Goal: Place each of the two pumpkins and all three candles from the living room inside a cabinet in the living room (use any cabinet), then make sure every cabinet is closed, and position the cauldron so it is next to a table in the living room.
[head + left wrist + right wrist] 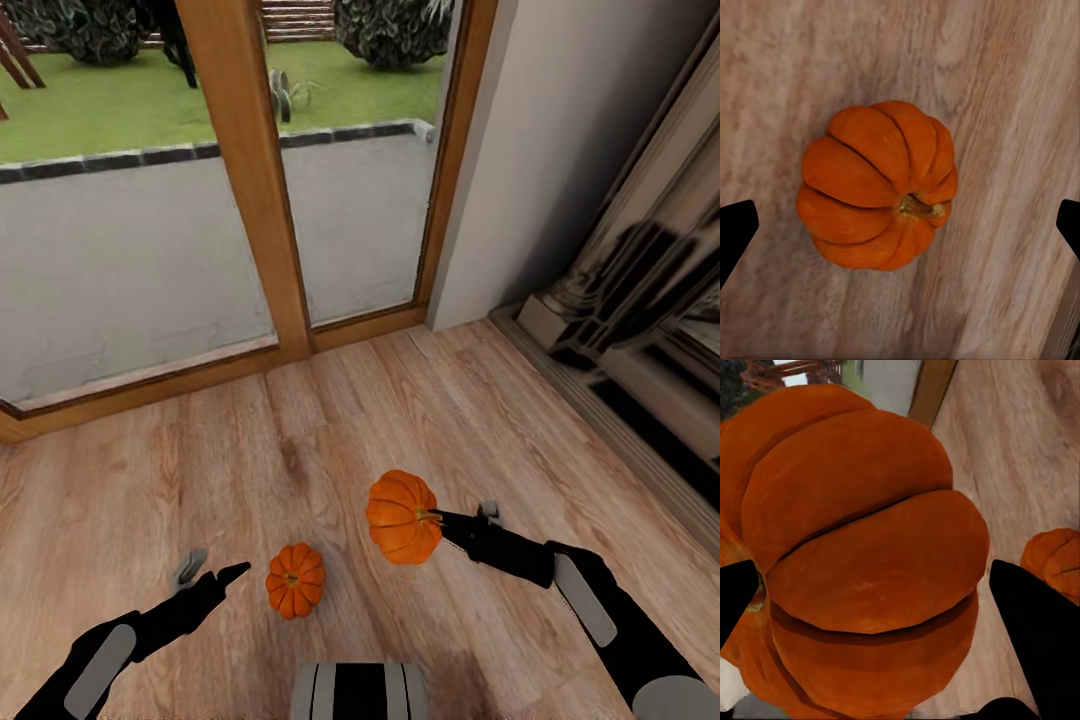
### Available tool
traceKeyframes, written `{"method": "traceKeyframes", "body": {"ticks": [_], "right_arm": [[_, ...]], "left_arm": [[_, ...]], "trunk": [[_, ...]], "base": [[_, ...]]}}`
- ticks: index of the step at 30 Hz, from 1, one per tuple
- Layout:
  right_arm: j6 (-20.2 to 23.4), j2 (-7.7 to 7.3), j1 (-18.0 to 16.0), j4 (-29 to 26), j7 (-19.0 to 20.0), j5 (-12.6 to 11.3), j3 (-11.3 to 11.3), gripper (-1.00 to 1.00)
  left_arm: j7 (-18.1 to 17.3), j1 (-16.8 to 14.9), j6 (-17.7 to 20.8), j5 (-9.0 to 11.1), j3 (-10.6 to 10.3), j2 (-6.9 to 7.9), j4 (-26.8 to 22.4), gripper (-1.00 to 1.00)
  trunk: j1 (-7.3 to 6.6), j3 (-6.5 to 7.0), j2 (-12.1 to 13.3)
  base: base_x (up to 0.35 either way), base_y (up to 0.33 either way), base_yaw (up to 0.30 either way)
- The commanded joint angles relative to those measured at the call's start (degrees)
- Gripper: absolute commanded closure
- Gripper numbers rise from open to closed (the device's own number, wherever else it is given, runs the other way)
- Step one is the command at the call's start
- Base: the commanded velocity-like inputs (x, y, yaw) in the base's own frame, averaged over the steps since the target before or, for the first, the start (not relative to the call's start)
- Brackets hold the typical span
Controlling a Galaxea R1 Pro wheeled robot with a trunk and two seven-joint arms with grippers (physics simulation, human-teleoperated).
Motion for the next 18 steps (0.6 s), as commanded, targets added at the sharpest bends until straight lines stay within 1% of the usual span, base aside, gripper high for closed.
{"method": "traceKeyframes", "body": {"ticks": [1,4,5,14,18], "right_arm": [[1.3,-0.13,0.0,-2.6,-0.4,0.2,0.1,1.00],[4.5,-0.16,0.0,-7.4,-0.8,0.4,0.1,1.00],[4.9,-0.19,0.0,-7.8,-0.9,0.5,0.1,1.00],[5.5,-0.18,0.0,-8.4,-1.1,0.6,0.1,1.00],[5.6,-0.17,0.0,-8.3,-2.6,0.5,0.1,1.00]], "left_arm": [[0.0,0.0,0.4,0.5,0.0,-0.01,0.0,-1.00],[0.0,0.0,0.4,0.5,0.0,-0.06,-0.2,-1.00],[0.0,0.0,0.4,0.5,0.0,-0.06,-0.2,-1.00],[0.0,0.0,0.4,0.4,0.0,-0.14,-0.3,-1.00],[0.0,0.0,0.4,0.5,0.0,-0.16,-0.3,-1.00]], "trunk": [[0.02,-0.27,0.0],[0.09,-0.93,-0.1],[0.12,-1.15,-0.1],[0.35,-3.15,-0.2],[0.46,-4.03,-0.3]], "base": [[0.000,0.000,0.000],[0.000,0.000,0.000],[0.000,0.000,0.000],[0.000,0.000,0.000],[0.000,0.000,0.000]]}}
